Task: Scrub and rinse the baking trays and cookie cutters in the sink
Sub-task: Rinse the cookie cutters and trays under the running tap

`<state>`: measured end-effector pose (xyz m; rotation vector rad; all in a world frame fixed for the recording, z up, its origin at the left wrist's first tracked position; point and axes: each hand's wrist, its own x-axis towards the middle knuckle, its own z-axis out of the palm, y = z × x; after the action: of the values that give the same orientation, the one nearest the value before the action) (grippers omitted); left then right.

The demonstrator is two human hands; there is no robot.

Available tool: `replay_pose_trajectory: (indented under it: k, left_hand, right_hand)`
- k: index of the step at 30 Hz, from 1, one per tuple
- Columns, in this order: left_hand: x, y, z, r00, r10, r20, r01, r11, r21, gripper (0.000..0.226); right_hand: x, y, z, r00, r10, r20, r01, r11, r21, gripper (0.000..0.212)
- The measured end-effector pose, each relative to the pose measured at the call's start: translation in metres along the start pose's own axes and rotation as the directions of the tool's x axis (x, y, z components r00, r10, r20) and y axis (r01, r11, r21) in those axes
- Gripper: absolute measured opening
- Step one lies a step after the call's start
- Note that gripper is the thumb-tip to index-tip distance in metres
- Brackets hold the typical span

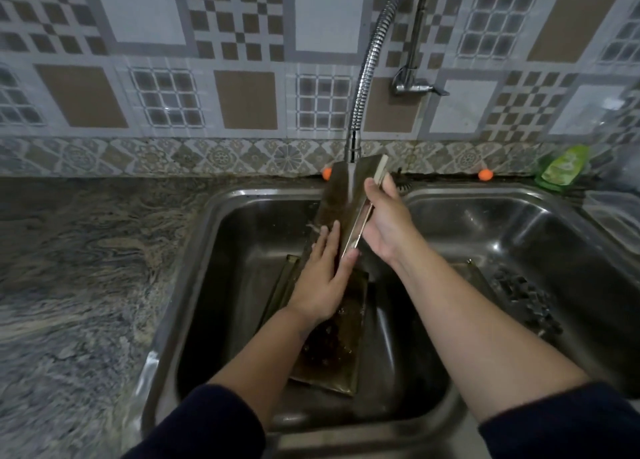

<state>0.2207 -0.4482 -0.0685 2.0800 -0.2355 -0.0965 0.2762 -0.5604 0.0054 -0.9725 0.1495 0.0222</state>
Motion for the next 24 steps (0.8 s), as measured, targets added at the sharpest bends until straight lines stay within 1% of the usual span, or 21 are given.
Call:
replay_pose_trajectory:
  k: [3,5,7,8,9,10,11,12,13,15,16,17,18,20,22,24]
  left_hand:
    - [-0.003,0.003,-0.016,0.995,0.075,-0.069,-0.064,0.987,0.148,0.068]
    - [-0.005,0.001,-0.023,0.991,0.104,-0.084,-0.087,0.978,0.188,0.065]
    - [-0.008,-0.001,-0.029,0.983,0.122,-0.138,-0.104,0.986,0.130,0.054]
    - [-0.010,-0.002,-0.030,0.976,0.118,-0.184,-0.105,0.991,0.077,0.045]
    - [-0.012,-0.001,-0.030,0.970,0.092,-0.227,-0.093,0.996,0.003,0.036]
    - [-0.014,-0.001,-0.030,0.964,0.042,-0.263,-0.071,0.992,-0.101,0.031]
    - [-0.013,-0.003,-0.028,0.959,-0.031,-0.281,-0.034,0.974,-0.226,0.033]
    - [-0.011,-0.007,-0.026,0.957,-0.118,-0.266,0.011,0.929,-0.370,0.036]
    - [-0.009,-0.010,-0.025,0.951,-0.213,-0.225,0.075,0.863,-0.500,0.038]
    - [-0.005,-0.018,-0.025,0.914,-0.377,-0.154,0.178,0.709,-0.682,0.039]
    - [-0.005,-0.021,-0.025,0.891,-0.432,-0.138,0.207,0.659,-0.723,0.039]
    - [-0.006,-0.025,-0.027,0.869,-0.475,-0.139,0.237,0.646,-0.725,0.039]
    - [-0.007,-0.029,-0.027,0.848,-0.509,-0.147,0.271,0.655,-0.705,0.038]
    - [-0.009,-0.034,-0.025,0.832,-0.540,-0.127,0.325,0.660,-0.678,0.038]
    - [-0.010,-0.035,-0.020,0.826,-0.555,-0.095,0.360,0.650,-0.669,0.040]
    - [-0.010,-0.035,-0.012,0.824,-0.566,-0.034,0.399,0.622,-0.673,0.042]
  right_hand:
    - [-0.002,0.005,0.018,0.999,0.035,0.018,-0.034,0.997,-0.064,0.049]
    - [-0.003,0.007,0.022,0.993,0.105,0.058,-0.098,0.990,-0.100,0.048]
    - [-0.008,0.007,0.022,0.976,0.172,0.130,-0.149,0.974,-0.173,0.046]
    - [-0.011,0.009,0.020,0.970,0.187,0.155,-0.147,0.960,-0.239,0.045]
    - [-0.015,0.012,0.019,0.972,0.171,0.163,-0.105,0.931,-0.349,0.043]
    - [-0.018,0.018,0.015,0.978,0.127,0.163,-0.029,0.865,-0.501,0.042]
    - [-0.021,0.026,0.011,0.983,0.063,0.174,0.071,0.740,-0.668,0.041]
    - [-0.023,0.037,0.005,0.977,0.014,0.214,0.167,0.573,-0.802,0.041]
    - [-0.025,0.049,-0.003,0.963,0.021,0.268,0.238,0.397,-0.886,0.042]
    - [-0.035,0.072,-0.022,0.925,0.174,0.339,0.329,0.085,-0.941,0.046]
    - [-0.043,0.079,-0.032,0.899,0.261,0.352,0.375,-0.040,-0.926,0.049]
    - [-0.051,0.082,-0.041,0.877,0.323,0.356,0.417,-0.143,-0.898,0.050]
    - [-0.056,0.083,-0.050,0.867,0.349,0.355,0.445,-0.223,-0.867,0.050]
    - [-0.058,0.076,-0.063,0.882,0.345,0.321,0.436,-0.335,-0.835,0.051]
    - [-0.046,0.066,-0.066,0.914,0.315,0.256,0.374,-0.407,-0.833,0.058]
    - [-0.028,0.059,-0.065,0.952,0.242,0.186,0.285,-0.484,-0.827,0.060]
